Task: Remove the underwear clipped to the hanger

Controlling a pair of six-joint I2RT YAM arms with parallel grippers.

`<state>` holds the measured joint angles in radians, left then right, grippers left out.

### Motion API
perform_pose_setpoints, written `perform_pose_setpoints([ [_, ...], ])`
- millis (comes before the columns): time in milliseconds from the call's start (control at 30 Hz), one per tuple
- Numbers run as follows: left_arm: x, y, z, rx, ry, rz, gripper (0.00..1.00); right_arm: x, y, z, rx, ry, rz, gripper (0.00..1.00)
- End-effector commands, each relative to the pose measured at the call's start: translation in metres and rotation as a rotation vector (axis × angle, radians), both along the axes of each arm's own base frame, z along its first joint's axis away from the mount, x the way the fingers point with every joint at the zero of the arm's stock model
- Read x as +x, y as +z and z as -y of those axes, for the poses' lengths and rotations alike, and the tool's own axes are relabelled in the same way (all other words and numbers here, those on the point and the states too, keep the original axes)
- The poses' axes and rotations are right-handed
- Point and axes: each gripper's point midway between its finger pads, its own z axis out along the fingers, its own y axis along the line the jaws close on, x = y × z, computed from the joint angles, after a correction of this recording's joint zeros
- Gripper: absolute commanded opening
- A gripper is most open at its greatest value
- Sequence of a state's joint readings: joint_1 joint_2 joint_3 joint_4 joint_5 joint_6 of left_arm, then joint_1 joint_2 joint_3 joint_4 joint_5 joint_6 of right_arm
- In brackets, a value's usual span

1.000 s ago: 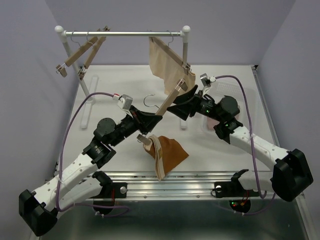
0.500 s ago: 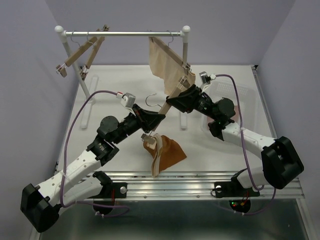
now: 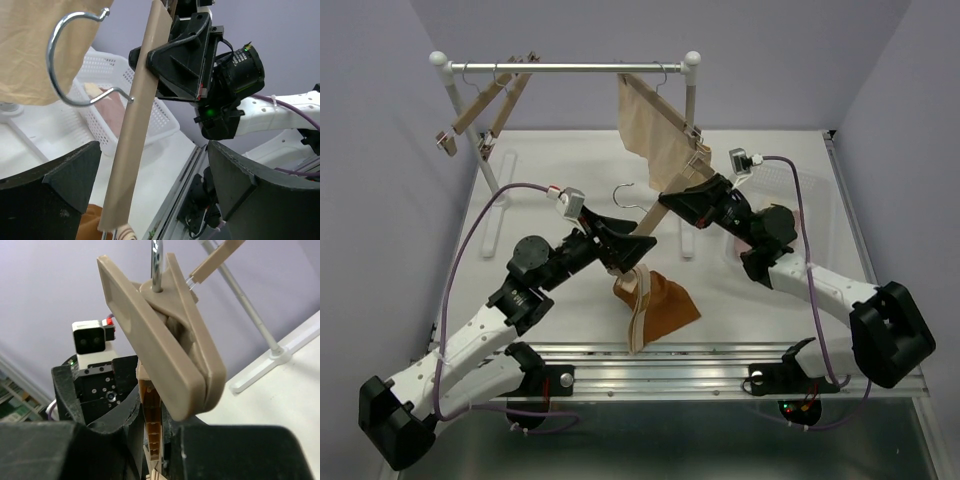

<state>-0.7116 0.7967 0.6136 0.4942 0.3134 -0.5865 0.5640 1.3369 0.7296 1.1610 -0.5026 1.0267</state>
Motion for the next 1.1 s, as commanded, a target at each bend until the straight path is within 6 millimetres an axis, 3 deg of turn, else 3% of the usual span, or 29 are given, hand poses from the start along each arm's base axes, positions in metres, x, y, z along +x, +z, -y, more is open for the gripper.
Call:
perform_pose_setpoints([
  [0, -0.003, 0.006, -0.014, 0.003, 0.056, 0.004, 0.99, 0.003, 0.027, 0.016, 0.013, -0.129, 0.061, 0.01],
  [133, -0.002, -0.006, -0.029, 0.056, 0.118, -0.034, 0.99, -0.003, 0.036, 0.026, 0.002, -0.178, 0.109, 0.01],
  [400, -0.006, -0.028, -0.033, 0.125, 0.125, -0.12, 0.99, -0.005, 0.049, 0.035, -0.035, -0.234, 0.161, 0.01],
  [700, -0.014, -0.026, -0.027, 0.114, 0.066, -0.103, 0.99, 0.003, 0.054, 0.031, -0.045, -0.231, 0.161, 0.01],
  [900, -0.012, -0.036, -0.031, 0.143, 0.091, -0.135, 0.99, -0.002, 0.063, 0.028, -0.037, -0.197, 0.18, 0.01],
  [1067, -0.014, -0.033, -0.03, 0.126, 0.076, -0.123, 0.99, -0.004, 0.066, 0.026, -0.033, -0.176, 0.187, 0.01],
])
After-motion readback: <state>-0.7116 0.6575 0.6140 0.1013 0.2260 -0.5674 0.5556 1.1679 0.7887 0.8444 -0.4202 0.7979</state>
